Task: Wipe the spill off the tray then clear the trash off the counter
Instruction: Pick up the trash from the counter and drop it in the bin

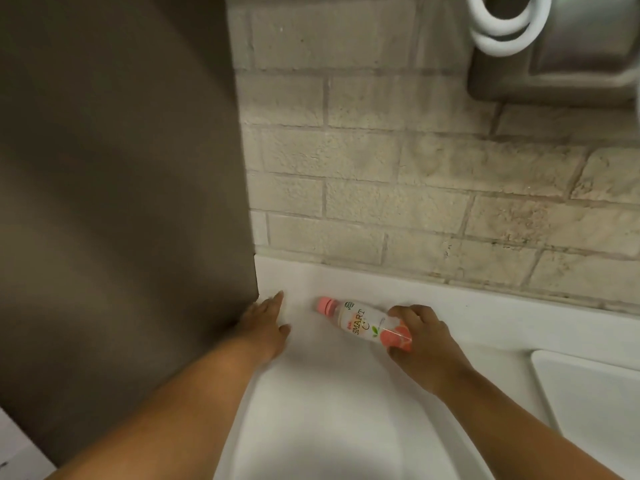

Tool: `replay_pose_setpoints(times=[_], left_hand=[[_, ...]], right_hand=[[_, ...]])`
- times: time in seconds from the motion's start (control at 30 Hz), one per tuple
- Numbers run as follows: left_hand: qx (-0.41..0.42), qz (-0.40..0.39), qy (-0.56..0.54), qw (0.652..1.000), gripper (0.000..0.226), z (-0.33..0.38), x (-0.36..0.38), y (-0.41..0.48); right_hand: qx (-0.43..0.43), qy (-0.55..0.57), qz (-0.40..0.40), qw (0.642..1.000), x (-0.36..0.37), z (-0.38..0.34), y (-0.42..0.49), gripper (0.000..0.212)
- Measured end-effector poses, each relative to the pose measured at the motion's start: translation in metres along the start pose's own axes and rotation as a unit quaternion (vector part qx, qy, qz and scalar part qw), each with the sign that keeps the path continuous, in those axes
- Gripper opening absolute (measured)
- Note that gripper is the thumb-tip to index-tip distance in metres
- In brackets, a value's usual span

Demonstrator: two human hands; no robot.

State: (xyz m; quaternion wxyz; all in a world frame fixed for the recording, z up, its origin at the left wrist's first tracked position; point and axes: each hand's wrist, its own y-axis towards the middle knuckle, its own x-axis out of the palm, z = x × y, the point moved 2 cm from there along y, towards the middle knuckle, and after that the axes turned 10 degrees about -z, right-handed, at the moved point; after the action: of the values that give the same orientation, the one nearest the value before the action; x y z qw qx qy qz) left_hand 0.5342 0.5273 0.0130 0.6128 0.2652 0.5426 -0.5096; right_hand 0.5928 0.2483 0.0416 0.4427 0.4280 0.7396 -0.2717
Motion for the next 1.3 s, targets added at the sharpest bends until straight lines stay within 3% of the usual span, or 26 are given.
replay_pose_setpoints(times=[0.1, 0.23, 0.4, 0.53, 0.63, 0.77, 1.13, 1.3], left_hand=[[-0.008, 0.015, 0.031, 0.999, 0.064, -0.004, -0.001, 0.001], [-0.007, 0.077, 0.028, 0.997, 0.034, -0.001, -0.002, -0.010], [0.012, 0.074, 0.035, 0.997, 0.019, 0.002, -0.009, -0.034], [0.002, 0.056, 0.020, 0.998, 0.024, -0.003, -0.003, -0.076], [0.005, 0.059, -0.046, 0.997, 0.031, -0.009, 0.007, -0.115], [0.001, 0.052, -0.051, 0.997, 0.043, -0.007, 0.018, -0.177], [0.078, 0.048, -0.116, 0.989, 0.019, -0.043, -0.010, -0.378], [0.093, -0.037, -0.118, 0.988, 0.017, -0.082, -0.019, -0.465]], right_hand=[[0.020, -0.016, -0.013, 1.000, 0.002, 0.003, 0.000, 0.060], [0.014, -0.018, -0.028, 0.999, 0.001, 0.008, -0.005, 0.063], [0.004, 0.102, -0.011, 0.995, -0.003, 0.013, -0.024, 0.057], [-0.022, 0.212, -0.014, 0.977, -0.007, 0.000, -0.062, 0.047], [-0.019, 0.358, -0.064, 0.931, -0.006, -0.014, -0.101, 0.047], [-0.025, 0.436, -0.101, 0.894, -0.007, -0.035, -0.146, 0.039], [-0.113, 0.387, -0.196, 0.894, -0.029, -0.105, -0.252, 0.037], [-0.147, 0.309, -0.248, 0.906, -0.016, -0.154, -0.309, 0.029]])
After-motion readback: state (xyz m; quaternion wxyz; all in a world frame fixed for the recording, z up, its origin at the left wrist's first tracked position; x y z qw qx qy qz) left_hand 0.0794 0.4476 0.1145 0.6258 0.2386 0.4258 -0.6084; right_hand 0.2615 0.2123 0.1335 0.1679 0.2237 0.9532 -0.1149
